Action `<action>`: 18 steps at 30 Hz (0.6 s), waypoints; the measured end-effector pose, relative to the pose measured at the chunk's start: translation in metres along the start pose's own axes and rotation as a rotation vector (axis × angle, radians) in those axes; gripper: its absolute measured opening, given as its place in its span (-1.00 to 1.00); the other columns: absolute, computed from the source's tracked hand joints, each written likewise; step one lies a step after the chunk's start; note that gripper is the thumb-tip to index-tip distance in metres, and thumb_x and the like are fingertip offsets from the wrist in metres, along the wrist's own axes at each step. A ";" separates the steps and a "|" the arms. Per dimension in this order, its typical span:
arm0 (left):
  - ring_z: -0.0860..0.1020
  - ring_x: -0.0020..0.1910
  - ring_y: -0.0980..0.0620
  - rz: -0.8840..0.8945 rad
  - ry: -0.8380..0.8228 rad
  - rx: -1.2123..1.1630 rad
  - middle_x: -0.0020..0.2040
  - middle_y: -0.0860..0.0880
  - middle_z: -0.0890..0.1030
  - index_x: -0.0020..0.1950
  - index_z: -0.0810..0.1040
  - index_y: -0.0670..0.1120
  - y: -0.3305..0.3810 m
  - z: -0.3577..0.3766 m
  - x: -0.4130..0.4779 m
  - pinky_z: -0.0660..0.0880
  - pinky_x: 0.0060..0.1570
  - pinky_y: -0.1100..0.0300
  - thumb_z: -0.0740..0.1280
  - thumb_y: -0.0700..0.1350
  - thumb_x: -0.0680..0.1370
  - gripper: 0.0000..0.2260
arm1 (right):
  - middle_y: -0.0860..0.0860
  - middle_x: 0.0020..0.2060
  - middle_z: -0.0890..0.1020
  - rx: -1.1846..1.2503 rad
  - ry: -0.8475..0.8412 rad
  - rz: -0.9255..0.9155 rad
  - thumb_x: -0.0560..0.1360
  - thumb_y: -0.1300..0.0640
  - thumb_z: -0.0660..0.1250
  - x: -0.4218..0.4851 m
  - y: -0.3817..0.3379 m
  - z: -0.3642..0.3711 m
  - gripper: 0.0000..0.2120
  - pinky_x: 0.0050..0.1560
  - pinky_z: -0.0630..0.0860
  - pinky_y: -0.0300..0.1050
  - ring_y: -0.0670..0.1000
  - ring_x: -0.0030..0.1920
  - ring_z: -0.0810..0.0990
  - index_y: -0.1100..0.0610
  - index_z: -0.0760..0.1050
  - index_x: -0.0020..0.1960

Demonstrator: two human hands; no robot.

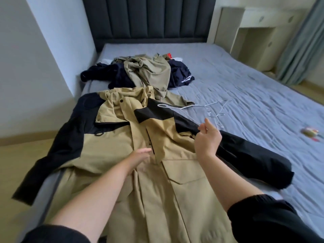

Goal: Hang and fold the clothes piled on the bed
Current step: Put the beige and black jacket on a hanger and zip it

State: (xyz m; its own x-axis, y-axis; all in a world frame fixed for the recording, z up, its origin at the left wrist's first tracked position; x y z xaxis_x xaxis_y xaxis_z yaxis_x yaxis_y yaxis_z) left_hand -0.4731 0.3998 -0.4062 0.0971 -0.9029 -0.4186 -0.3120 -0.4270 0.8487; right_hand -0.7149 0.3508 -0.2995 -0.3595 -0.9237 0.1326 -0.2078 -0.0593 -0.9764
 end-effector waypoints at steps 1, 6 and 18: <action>0.36 0.38 -0.04 -0.008 0.011 -0.064 0.34 -0.08 0.44 0.38 0.44 -0.08 0.002 -0.003 -0.012 0.34 0.16 0.22 0.22 -0.20 0.60 -0.66 | 0.02 0.02 0.61 -0.001 -0.014 -0.022 0.59 0.27 0.17 -0.009 -0.010 0.003 -0.64 0.16 0.39 -0.21 0.00 0.10 0.54 0.18 0.44 0.37; 0.43 0.33 -0.04 -0.032 0.029 -0.454 0.24 -0.06 0.56 0.26 0.50 -0.04 0.045 -0.016 -0.051 0.17 0.39 -0.06 0.13 -0.05 0.64 -0.74 | -0.08 -0.20 0.60 -0.069 -0.100 -0.234 0.57 0.28 0.18 -0.060 -0.053 0.016 -0.72 0.08 0.45 -0.07 0.09 -0.01 0.57 0.22 0.55 0.22; 0.53 0.23 -0.18 -0.034 0.041 -0.864 0.25 -0.24 0.54 0.49 0.17 -0.25 0.107 -0.046 -0.128 0.38 0.27 -0.08 0.06 -0.05 0.68 -0.56 | 0.17 0.13 0.63 -0.151 -0.193 -0.589 0.54 0.36 0.24 -0.140 -0.107 0.011 -0.82 0.03 0.30 -0.34 0.15 0.10 0.58 0.39 0.57 0.07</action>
State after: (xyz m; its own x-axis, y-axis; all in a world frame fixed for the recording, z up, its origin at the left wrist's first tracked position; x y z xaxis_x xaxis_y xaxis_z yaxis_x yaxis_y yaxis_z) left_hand -0.4754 0.4673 -0.2474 0.1325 -0.8828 -0.4507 0.5181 -0.3259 0.7908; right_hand -0.6324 0.4826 -0.2153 0.0213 -0.8051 0.5928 -0.4516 -0.5367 -0.7127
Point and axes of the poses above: each hand's wrist, its own x-axis towards the middle knuckle, its own z-axis out of the palm, y = z × x, the point moved 5 cm from there along x, towards the middle knuckle
